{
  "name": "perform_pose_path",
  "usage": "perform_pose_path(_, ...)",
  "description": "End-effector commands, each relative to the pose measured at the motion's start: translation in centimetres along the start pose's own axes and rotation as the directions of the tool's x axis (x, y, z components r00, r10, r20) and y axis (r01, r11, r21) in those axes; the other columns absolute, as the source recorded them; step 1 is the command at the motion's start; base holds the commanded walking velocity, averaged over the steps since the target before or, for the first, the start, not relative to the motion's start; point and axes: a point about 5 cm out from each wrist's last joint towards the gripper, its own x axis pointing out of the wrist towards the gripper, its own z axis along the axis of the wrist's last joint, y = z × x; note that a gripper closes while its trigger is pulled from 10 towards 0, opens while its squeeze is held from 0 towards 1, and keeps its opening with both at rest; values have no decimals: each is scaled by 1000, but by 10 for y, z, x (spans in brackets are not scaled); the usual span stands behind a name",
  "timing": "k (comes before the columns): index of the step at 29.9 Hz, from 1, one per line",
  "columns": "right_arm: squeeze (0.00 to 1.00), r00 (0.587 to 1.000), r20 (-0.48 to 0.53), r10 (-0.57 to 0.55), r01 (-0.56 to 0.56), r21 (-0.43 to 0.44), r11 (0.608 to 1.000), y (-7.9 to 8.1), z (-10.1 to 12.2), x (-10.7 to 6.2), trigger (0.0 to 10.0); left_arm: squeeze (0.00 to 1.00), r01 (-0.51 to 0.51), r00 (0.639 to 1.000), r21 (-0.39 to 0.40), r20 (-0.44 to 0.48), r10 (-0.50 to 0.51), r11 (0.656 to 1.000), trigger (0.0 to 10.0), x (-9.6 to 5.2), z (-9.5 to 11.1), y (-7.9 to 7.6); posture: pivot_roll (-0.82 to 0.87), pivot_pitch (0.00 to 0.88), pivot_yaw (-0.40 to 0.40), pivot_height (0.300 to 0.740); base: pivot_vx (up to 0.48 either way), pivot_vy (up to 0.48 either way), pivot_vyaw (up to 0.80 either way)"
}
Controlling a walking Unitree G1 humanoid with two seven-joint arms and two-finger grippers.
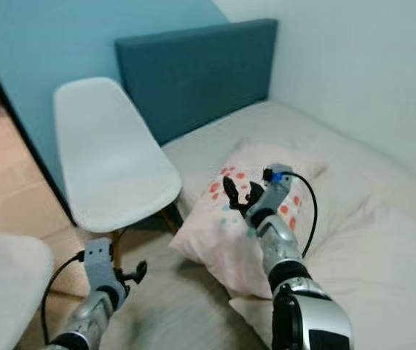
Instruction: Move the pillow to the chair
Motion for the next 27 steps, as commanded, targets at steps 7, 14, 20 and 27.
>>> perform_pose_path(7, 0, 998, -64, 0, -2, -28, 1000, -3, -10, -4, 10000, 0, -77, 993, -9, -93, 76, 997, 10000, -12, -23, 16, 87, 0, 29, 740, 287, 0, 0)
perform_pose_path(14, 0, 987, -137, -86, 80, -52, 995, -21, -17, -14, 10000, 0, -208, 966, 0, -156, 205, 978, 10000, -22, -36, 35, 85, 0, 30, 740, 78, 0, 0)
perform_pose_path(20, 0, 959, -145, -243, 238, -46, 970, -50, -11, -27, 10000, 0, -240, 955, -29, -184, 231, 970, 10000, -28, -45, 41, 82, 0, 29, 721, 0, 0, 0)
perform_pose_path(27, 0, 926, -91, -366, 366, -24, 930, -80, 6, -43, 10000, 0, -241, 966, -90, -120, 229, 966, 10000, -25, -34, 43, 81, 0, 27, 691, 0, 0, 0)
